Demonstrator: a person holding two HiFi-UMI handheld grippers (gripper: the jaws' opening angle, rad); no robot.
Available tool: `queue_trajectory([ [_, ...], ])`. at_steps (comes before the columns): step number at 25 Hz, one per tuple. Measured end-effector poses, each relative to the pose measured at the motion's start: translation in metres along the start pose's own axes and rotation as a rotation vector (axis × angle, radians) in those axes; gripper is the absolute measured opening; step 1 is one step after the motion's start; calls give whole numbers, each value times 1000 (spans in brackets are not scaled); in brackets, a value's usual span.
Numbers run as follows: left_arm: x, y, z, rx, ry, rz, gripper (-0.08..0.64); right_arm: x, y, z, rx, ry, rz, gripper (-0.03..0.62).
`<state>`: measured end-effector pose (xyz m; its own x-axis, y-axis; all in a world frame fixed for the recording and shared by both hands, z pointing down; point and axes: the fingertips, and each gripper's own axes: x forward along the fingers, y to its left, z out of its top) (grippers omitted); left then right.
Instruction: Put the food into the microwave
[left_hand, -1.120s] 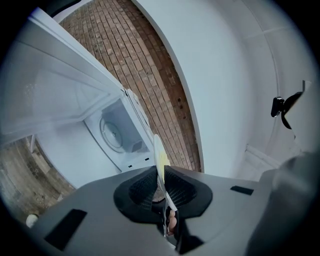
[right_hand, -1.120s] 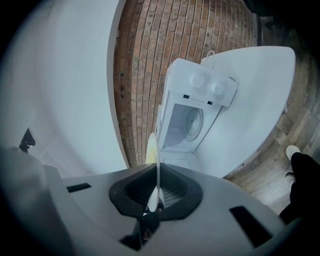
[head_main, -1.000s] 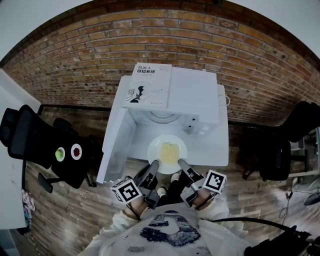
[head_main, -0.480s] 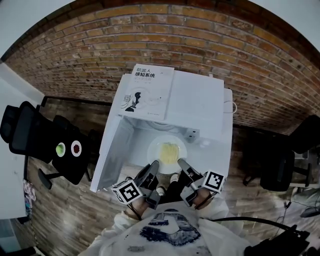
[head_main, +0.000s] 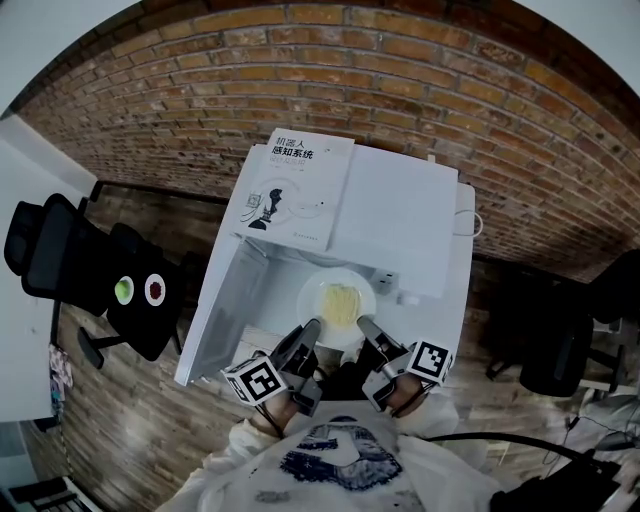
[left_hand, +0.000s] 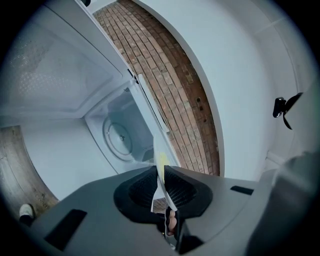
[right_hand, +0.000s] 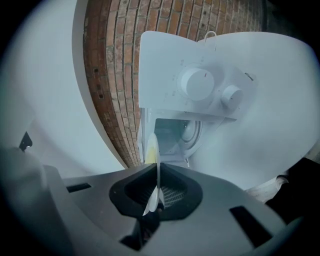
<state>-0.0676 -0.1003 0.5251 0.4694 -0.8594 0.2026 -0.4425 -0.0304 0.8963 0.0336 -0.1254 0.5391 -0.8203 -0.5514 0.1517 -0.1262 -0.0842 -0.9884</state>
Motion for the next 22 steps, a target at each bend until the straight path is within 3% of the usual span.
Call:
queue_trajectory([
  [9, 2, 9, 9, 7, 24, -16, 49, 9, -2, -2, 4, -15, -18, 20],
  [22, 12, 30, 28, -17, 150, -80, 49, 26, -9, -9, 11, -160, -71, 20],
])
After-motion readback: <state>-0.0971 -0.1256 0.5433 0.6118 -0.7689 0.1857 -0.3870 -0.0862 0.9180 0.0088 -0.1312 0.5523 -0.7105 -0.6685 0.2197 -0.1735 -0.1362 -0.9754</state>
